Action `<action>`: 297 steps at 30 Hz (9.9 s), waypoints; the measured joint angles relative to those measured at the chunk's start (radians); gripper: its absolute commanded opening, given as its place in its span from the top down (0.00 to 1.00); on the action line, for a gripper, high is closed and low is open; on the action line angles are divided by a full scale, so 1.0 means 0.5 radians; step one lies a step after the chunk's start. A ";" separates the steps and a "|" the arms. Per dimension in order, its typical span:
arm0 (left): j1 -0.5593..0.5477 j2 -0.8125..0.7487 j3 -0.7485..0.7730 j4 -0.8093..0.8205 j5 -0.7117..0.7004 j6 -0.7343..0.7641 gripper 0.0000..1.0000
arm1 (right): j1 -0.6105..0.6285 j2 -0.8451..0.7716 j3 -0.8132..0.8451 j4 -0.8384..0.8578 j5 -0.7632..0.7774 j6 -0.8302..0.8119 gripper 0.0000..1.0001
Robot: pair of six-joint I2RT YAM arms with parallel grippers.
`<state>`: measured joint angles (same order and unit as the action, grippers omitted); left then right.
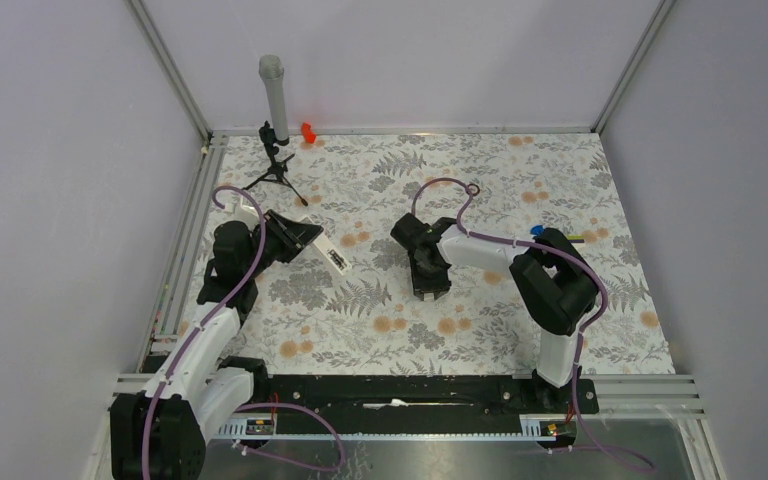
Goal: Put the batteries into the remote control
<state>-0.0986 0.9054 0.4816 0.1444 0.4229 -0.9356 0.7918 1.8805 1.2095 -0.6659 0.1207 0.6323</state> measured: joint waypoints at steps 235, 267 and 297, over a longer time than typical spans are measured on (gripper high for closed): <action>-0.660 -0.001 -0.286 0.346 -0.512 -0.014 1.00 | 0.213 -0.362 -0.438 0.139 -0.208 -0.478 0.58; -0.744 0.653 -0.340 0.700 -0.636 -0.131 0.86 | 0.196 -0.443 -0.513 0.239 -0.054 -0.155 0.74; -1.026 0.371 -0.426 -0.032 -1.537 -0.674 0.23 | 0.143 -0.536 -0.610 0.316 -0.111 -0.129 0.74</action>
<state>-0.6117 1.0908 0.2684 0.1284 -0.3458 -1.2724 0.8631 1.6127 0.9043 -0.5079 0.0654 0.5678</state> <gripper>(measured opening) 0.764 0.263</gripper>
